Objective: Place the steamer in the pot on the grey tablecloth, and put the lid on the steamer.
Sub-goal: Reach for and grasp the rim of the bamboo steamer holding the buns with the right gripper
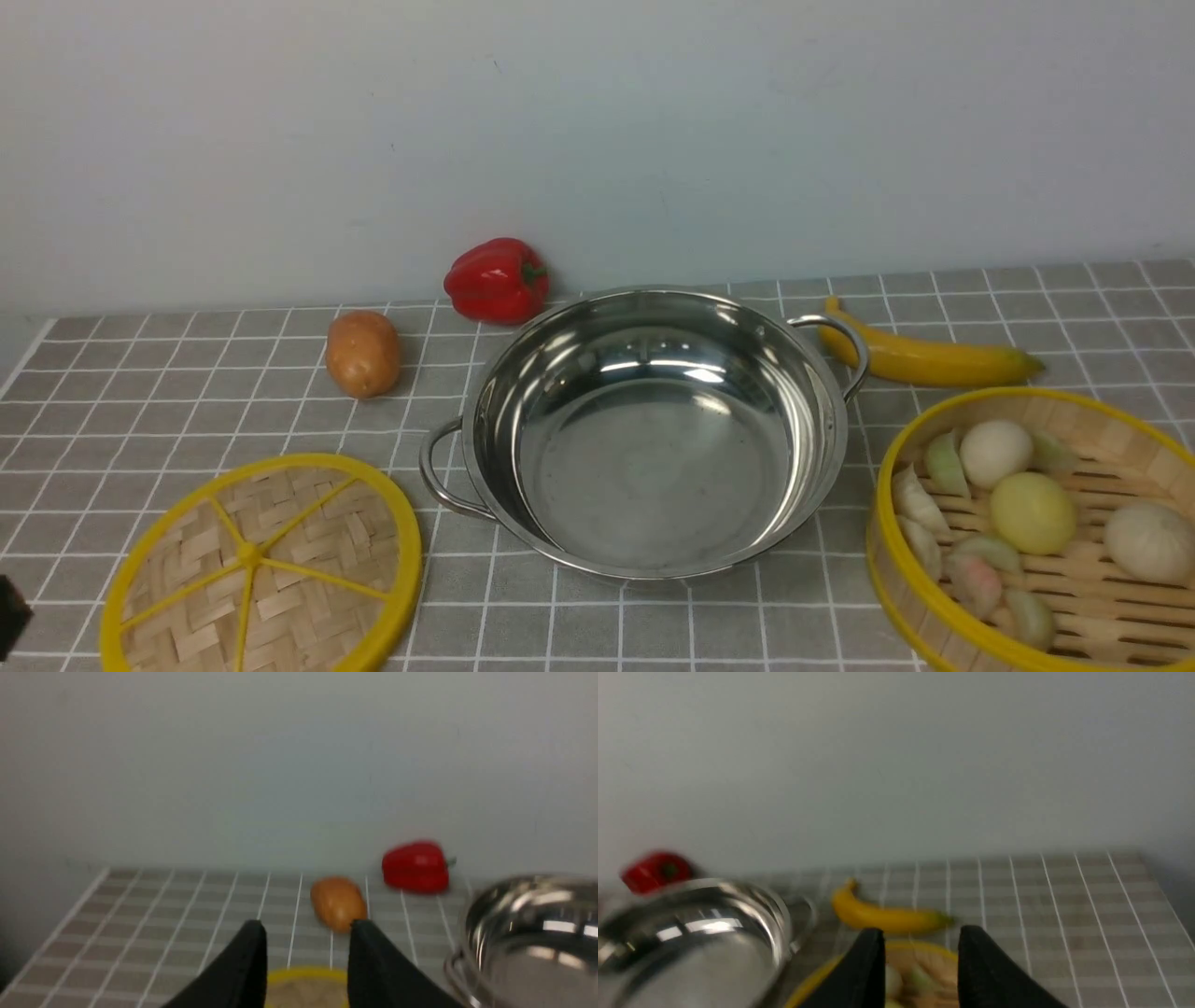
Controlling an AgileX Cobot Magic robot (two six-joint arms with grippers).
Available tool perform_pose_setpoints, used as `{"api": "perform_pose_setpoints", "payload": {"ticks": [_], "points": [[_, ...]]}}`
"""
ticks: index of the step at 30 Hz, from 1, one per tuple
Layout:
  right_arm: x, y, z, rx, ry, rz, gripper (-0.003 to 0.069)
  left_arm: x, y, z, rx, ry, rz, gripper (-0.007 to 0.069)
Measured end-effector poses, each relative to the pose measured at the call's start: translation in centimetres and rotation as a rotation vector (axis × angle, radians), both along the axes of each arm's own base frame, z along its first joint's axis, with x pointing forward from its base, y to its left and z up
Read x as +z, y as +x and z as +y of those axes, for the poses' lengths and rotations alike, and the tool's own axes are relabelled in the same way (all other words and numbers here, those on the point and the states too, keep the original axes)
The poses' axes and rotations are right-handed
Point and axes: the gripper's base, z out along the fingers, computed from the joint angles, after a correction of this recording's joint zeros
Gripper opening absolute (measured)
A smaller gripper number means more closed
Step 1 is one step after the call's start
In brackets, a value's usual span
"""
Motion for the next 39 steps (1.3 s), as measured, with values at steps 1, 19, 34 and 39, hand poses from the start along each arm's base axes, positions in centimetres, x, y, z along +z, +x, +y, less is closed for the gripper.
{"api": "perform_pose_setpoints", "payload": {"ticks": [1, 19, 34, 39], "points": [[-0.7, 0.9, -0.2, -0.015, -0.021, 0.081, 0.0244, -0.4, 0.4, 0.0, -0.002, 0.004, 0.046, 0.0243], [-12.8, 13.3, -2.7, -0.092, -0.081, 0.72, 0.0244, -6.7, 6.2, -0.1, -0.056, -0.042, 0.821, 0.0243], [-15.1, 15.1, -3.9, -0.096, 0.05, 0.718, 0.0244, -4.6, 9.8, -0.3, -0.081, -0.063, 0.81, 0.0243], [-16.4, 15.7, -4.0, -0.095, 0.053, 0.752, 0.0244, -4.6, 9.8, -0.3, -0.085, -0.059, 0.811, 0.0243]]}}
